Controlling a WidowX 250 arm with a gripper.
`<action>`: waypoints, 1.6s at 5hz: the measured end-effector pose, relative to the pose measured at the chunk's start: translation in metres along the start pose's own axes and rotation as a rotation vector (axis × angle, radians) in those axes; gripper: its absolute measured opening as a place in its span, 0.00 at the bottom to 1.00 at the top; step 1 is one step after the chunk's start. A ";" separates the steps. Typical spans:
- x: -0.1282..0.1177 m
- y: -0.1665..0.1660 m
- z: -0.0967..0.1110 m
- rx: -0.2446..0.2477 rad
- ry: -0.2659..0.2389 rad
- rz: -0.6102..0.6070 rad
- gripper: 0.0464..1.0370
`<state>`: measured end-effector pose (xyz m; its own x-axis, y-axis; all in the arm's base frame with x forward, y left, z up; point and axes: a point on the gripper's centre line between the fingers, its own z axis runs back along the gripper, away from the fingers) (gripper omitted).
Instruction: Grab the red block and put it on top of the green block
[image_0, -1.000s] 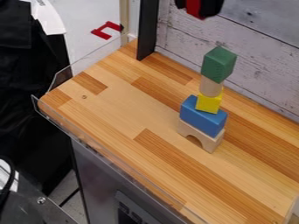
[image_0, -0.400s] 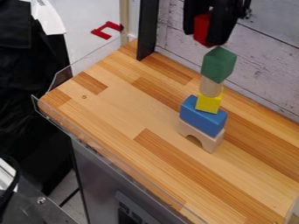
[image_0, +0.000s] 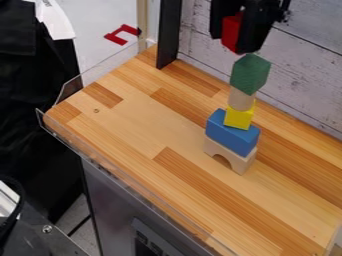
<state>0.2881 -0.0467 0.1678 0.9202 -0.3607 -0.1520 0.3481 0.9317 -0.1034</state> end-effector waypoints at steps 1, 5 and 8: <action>0.002 -0.003 -0.001 0.005 -0.004 -0.007 0.54; 0.012 -0.001 -0.016 0.017 0.043 0.003 0.54; 0.014 -0.002 -0.010 0.027 0.036 -0.003 0.97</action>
<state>0.2985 -0.0544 0.1556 0.9123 -0.3641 -0.1874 0.3557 0.9314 -0.0778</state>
